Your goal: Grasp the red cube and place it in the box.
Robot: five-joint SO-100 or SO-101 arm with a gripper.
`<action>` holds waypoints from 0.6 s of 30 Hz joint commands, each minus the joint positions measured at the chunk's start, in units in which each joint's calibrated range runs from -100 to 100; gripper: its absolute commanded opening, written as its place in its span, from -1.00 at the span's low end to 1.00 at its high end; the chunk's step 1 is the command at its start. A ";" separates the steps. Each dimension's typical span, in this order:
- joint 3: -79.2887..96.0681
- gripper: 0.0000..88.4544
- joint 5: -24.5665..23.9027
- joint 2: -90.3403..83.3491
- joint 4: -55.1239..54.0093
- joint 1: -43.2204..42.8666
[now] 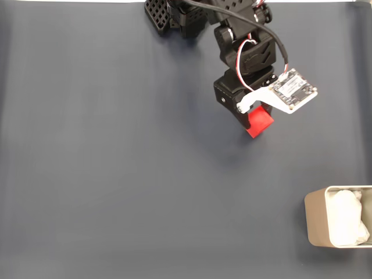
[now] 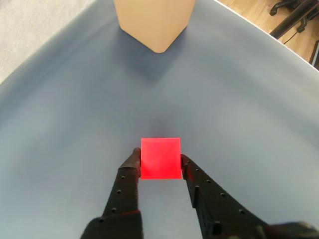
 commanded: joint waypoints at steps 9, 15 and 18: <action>-21.92 -0.84 -0.68 -1.54 11.11 1.02; -32.41 -0.84 -0.68 3.40 13.57 1.02; -37.97 -0.83 -0.68 6.52 14.23 1.02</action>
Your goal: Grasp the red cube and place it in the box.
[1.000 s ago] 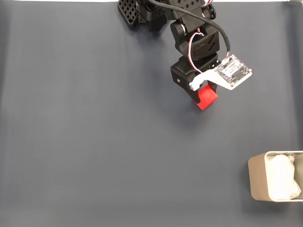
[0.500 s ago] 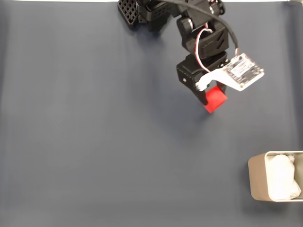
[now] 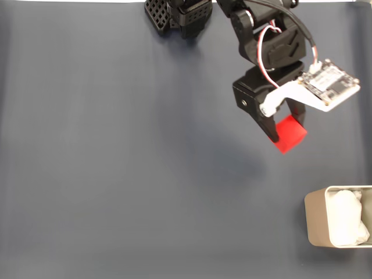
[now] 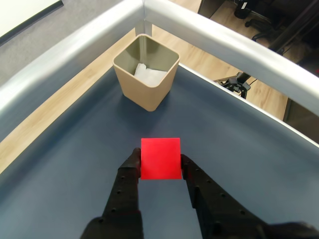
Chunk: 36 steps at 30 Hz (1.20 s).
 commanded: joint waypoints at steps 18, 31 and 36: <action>-30.40 -0.82 0.59 17.60 0.87 -0.14; -46.82 -0.82 0.20 31.98 0.87 -0.50; -53.21 -0.82 0.00 36.58 0.87 -0.92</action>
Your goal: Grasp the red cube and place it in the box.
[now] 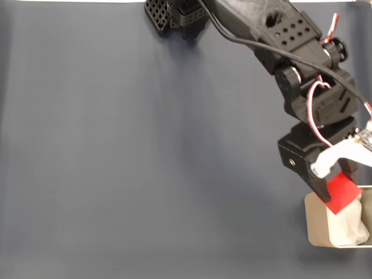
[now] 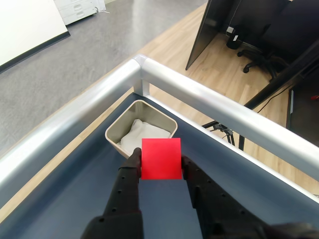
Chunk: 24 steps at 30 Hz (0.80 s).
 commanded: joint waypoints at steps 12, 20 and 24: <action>-17.69 -0.83 -0.15 8.86 0.23 -1.98; -20.24 -0.83 -0.73 11.98 -0.02 -2.69; -21.43 -0.83 -0.78 13.54 -0.10 -2.76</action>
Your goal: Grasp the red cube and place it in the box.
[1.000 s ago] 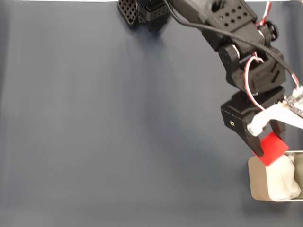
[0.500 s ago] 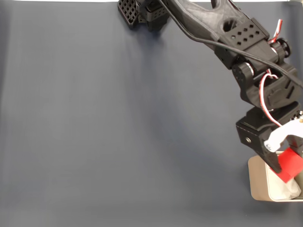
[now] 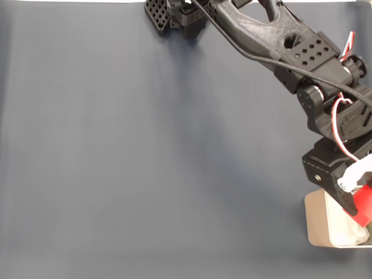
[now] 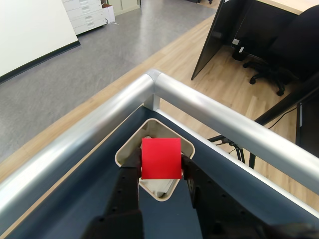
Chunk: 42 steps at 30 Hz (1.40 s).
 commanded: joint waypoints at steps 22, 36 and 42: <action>-8.63 -0.82 -1.61 5.79 -1.25 -0.53; -8.45 -0.46 -2.98 5.27 -1.49 -0.39; -8.63 -0.10 -3.66 4.49 -2.64 -0.11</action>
